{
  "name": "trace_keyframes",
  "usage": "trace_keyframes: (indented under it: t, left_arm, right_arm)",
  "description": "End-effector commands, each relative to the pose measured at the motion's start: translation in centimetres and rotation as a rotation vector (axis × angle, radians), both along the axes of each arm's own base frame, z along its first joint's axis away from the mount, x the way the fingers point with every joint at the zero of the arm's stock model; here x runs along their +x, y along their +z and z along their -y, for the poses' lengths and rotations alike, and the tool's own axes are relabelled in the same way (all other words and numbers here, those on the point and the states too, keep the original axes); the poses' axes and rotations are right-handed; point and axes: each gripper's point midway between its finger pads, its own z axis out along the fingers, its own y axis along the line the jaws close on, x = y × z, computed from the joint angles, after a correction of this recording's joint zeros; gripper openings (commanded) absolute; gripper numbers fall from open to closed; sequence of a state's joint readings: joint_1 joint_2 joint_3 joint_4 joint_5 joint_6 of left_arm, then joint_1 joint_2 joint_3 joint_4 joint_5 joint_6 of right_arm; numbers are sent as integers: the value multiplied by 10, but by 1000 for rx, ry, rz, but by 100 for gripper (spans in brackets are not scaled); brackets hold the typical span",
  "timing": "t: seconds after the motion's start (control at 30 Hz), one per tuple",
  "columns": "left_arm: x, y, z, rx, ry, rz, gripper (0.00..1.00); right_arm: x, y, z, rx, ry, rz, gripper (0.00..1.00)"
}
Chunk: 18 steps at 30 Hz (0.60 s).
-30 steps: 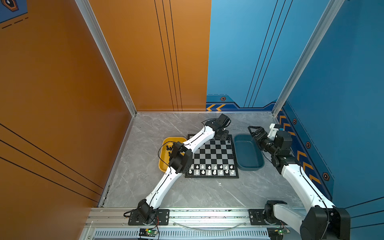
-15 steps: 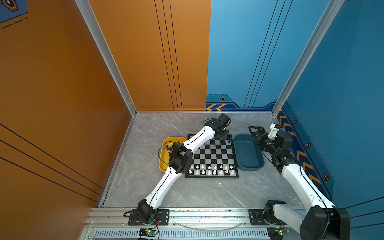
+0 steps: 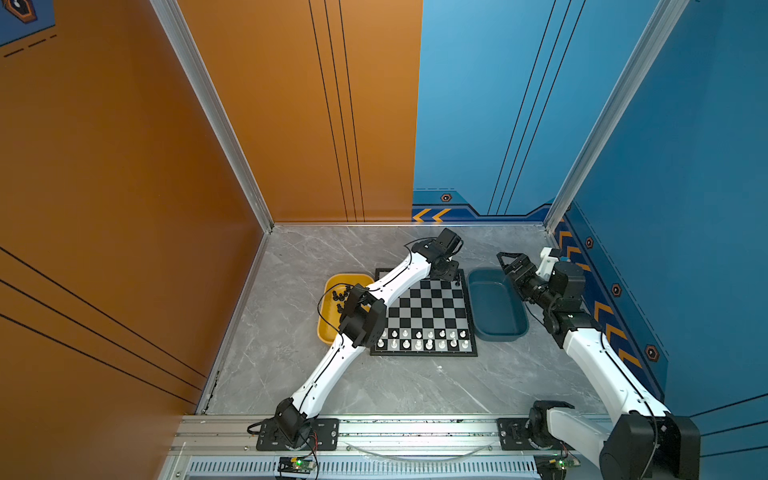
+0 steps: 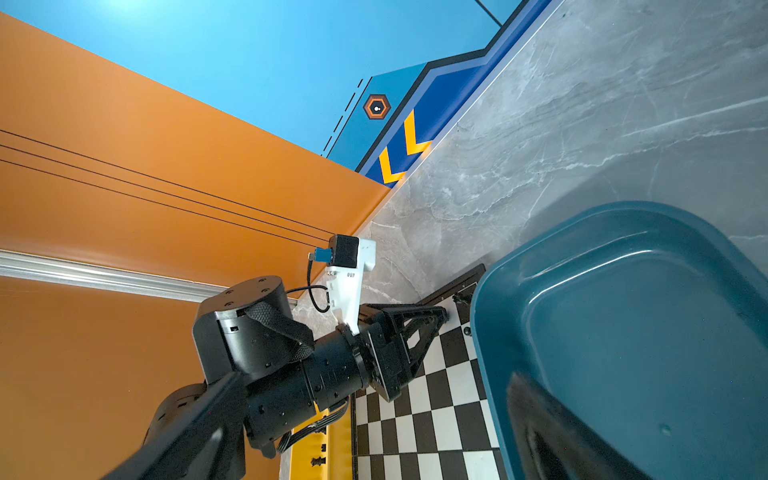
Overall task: Set up the chess pieces on the board
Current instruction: 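Lower the black piece onto the far corner square and open the left gripper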
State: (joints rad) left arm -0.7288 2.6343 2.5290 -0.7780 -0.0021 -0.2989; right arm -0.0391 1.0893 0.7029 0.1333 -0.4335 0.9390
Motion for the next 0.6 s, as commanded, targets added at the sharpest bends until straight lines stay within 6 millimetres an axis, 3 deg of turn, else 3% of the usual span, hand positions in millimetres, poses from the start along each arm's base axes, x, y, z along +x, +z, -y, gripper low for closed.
trace_keyframes:
  t: [0.0, 0.3, 0.57]
  left_arm:
    - [-4, -5, 6, 11, -21, 1, 39]
    - [-4, 3, 7, 16, -30, 20, 39]
    - [-4, 7, 4, 54, -39, 53, 32]
  right_arm:
    - [-3, 2, 1, -4, 4, 18, 100]
    - [-2, 2, 2, -3, 4, 17, 100]
    - [-3, 1, 3, -1, 2, 16, 100]
